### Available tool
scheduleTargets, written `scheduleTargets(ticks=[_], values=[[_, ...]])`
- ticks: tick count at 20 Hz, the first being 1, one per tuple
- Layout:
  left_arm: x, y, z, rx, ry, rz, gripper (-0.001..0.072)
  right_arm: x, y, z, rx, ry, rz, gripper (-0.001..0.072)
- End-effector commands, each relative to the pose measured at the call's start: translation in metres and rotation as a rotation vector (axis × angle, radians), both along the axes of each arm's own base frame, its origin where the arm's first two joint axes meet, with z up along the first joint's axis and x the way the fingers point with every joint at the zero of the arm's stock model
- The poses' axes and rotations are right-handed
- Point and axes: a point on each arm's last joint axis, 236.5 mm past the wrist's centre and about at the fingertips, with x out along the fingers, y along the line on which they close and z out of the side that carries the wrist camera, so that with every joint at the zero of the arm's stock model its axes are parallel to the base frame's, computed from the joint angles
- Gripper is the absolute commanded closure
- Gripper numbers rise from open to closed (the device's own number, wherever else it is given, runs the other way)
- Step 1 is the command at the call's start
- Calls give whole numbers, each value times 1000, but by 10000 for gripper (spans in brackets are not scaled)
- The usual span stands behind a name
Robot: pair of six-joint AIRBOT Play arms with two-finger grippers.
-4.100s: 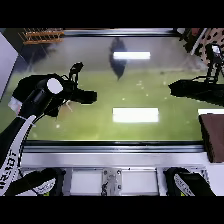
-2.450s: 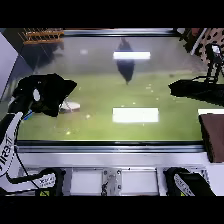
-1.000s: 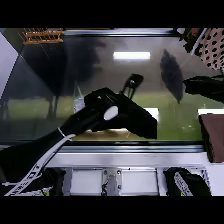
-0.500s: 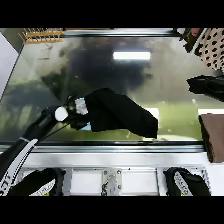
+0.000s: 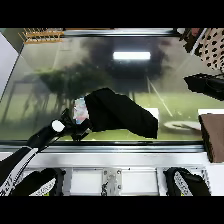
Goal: Fold the clothes and pants, and hang the long-sleeved shirts on hangers.
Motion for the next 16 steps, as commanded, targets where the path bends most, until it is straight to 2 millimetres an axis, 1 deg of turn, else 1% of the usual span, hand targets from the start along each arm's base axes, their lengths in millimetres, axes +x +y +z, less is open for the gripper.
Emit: scheduleTargets(ticks=[1, 2, 3, 5, 6, 7, 8, 9, 10, 11, 12, 13, 14, 16], values=[[12, -13, -6, -27, -8, 54, 84, 0, 4, 3, 23, -5, 7, 675], [21, -16, -3, -25, -34, 55, 85, 0, 4, 3, 23, -5, 7, 674], [29, -21, -1, -25, -53, 52, 103, 0, 4, 2, 24, -3, 8, 675], [47, -26, 2, -24, -75, 60, 104, -4, 6, -2, 20, 19, 23, 676], [55, -27, 1, -23, -76, 58, 375, -7, 6, -7, 10, 40, 31, 676], [61, -28, 3, -20, -91, 41, 687, -13, 3, -16, -25, 77, 36, 675], [66, -30, 7, -18, -115, 15, 699, -22, -4, -32, -70, 145, 33, 675], [70, -32, 13, -18, -139, -16, 699, -33, -13, -53, -102, 237, 12, 674], [73, -35, 19, -19, -162, -48, 699, -49, -24, -80, -142, 346, -7, 666], [74, -37, 24, -20, -181, -72, 699, -66, -30, -106, -171, 447, -2, 657], [75, -39, 29, -20, -199, -93, 699, -84, -33, -135, -186, 546, 8, 468], [75, -39, 33, -19, -215, -109, 700, -97, -30, -162, -168, 618, 21, 177], [74, -39, 36, -18, -229, -123, 699, -109, -20, -188, -134, 672, 47, 18], [73, -37, 40, 2, -250, -156, 699, -128, 1, -235, -45, 732, 83, 19]])
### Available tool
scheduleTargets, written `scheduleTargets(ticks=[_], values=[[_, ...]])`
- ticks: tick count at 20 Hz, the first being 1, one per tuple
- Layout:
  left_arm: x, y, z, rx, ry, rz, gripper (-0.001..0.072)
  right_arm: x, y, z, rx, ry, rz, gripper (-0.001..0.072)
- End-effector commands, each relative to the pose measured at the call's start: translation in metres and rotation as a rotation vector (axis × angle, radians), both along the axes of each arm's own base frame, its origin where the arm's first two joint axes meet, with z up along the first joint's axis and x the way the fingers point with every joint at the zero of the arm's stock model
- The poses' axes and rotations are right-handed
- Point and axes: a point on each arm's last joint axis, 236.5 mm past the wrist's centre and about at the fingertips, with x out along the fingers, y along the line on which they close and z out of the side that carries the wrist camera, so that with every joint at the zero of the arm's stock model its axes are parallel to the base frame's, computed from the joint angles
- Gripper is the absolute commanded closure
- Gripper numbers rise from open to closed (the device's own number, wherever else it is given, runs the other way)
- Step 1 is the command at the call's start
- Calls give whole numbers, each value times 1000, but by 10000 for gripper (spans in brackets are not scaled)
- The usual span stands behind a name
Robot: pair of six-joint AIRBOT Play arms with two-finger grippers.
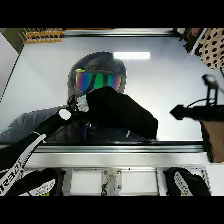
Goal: Fold the clothes and pants, and hang the long-sleeved shirts on hangers.
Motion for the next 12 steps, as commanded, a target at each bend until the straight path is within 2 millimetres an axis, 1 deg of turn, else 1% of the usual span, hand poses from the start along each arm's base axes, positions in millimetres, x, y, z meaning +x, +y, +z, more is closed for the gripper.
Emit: scheduleTargets(ticks=[1, 2, 4, 6, 8, 9, 11, 12], values=[[-1, 2, 10, 34, -51, -71, 699, -46, 22, -80, 90, 174, 14, 19], [-2, 3, 12, 44, -60, -84, 699, -54, 28, -97, 116, 198, 3, 19], [-5, 5, 14, 64, -71, -108, 699, -64, 38, -121, 166, 238, -24, 19], [-7, 5, 13, 62, -63, -112, 699, -62, 52, -130, 229, 238, -12, 19], [-7, 5, 13, 62, -62, -112, 699, -51, 63, -132, 277, 222, -17, 20], [-7, 4, 13, 62, -61, -113, 699, -46, 67, -135, 289, 219, -30, 20], [-7, 4, 13, 61, -60, -114, 699, -43, 71, -144, 291, 228, -32, 30], [-8, 4, 13, 61, -58, -115, 699, -42, 74, -145, 294, 225, -12, 155]])
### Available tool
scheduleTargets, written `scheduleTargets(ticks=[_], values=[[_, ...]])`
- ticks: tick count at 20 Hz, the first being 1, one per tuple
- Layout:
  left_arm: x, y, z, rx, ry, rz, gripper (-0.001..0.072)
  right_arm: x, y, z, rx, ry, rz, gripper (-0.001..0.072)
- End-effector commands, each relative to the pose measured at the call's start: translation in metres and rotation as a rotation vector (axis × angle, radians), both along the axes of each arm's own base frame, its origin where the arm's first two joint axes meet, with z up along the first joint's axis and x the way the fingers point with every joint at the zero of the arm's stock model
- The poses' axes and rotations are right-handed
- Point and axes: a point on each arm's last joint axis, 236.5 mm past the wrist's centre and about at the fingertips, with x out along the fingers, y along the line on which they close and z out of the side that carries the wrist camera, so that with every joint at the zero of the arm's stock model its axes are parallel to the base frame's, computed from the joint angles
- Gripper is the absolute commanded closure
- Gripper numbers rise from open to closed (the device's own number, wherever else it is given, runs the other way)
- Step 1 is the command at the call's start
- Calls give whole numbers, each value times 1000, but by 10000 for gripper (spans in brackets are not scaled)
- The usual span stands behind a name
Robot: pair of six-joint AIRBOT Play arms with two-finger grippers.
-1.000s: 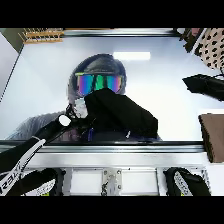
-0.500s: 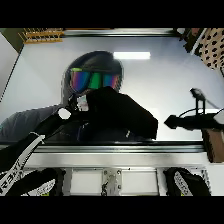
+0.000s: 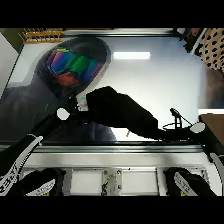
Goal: Fold the clothes and pants, and hang the long-sleeved shirts on hangers.
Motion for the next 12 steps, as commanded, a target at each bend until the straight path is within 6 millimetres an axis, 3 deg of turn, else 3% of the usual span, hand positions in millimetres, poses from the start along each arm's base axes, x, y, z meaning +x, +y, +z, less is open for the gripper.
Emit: scheduleTargets(ticks=[1, 2, 3, 4, 5, 6, 8, 10, 12], values=[[-2, 0, 0, 3, 3, -9, 699, 9, 11, -8, 29, -23, 12, 354], [-2, 0, 0, 3, 4, -9, 699, 11, 11, -7, 27, -33, 19, 526], [-1, 1, 0, 3, 4, -6, 699, 15, 9, -4, 22, -44, 22, 628], [1, 4, 1, 1, 2, 3, 699, 20, 9, 2, 20, -61, 27, 676], [7, 8, 9, -7, -6, 14, 700, 27, 8, 12, 13, -90, 44, 677], [17, 14, 27, -18, -43, 18, 700, 36, 7, 29, 6, -129, 70, 677], [48, 30, 100, -50, -211, 21, 700, 62, 8, 94, -5, -276, 135, 677], [68, 50, 212, -86, -454, 49, 700, 88, 7, 183, -39, -488, 158, 678], [57, 68, 334, -104, -732, 72, 700, 101, 4, 291, -91, -751, 120, 677]])
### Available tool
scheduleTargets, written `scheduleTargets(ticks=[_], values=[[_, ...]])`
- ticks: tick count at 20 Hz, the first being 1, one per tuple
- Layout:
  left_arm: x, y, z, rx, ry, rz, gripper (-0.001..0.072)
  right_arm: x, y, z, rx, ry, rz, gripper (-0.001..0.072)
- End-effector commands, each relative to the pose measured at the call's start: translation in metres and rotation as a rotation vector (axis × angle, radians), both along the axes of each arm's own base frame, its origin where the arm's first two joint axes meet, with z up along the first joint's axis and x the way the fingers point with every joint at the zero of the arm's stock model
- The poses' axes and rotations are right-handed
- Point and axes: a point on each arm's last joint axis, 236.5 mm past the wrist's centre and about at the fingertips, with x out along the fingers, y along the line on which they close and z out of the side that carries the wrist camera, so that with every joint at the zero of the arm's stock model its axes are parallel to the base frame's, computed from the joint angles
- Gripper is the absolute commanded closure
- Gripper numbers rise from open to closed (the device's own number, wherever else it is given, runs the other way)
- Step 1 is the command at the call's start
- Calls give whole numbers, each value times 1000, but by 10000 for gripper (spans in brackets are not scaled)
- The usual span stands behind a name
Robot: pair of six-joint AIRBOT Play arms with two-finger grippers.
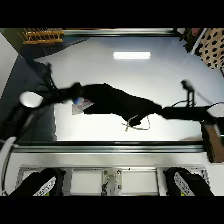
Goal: Fold the clothes and pants, and hang the long-sleeved shirts on hangers.
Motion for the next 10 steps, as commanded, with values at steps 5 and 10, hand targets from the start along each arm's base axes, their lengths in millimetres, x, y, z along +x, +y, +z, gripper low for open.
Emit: scheduleTargets(ticks=[5, 10], values=[[-134, 44, 331, -51, -801, 62, 700, -46, 7, 311, -9, -737, -99, 678], [-225, 52, 390, -88, -1019, 78, 700, -106, 18, 355, 55, -848, -135, 678]])
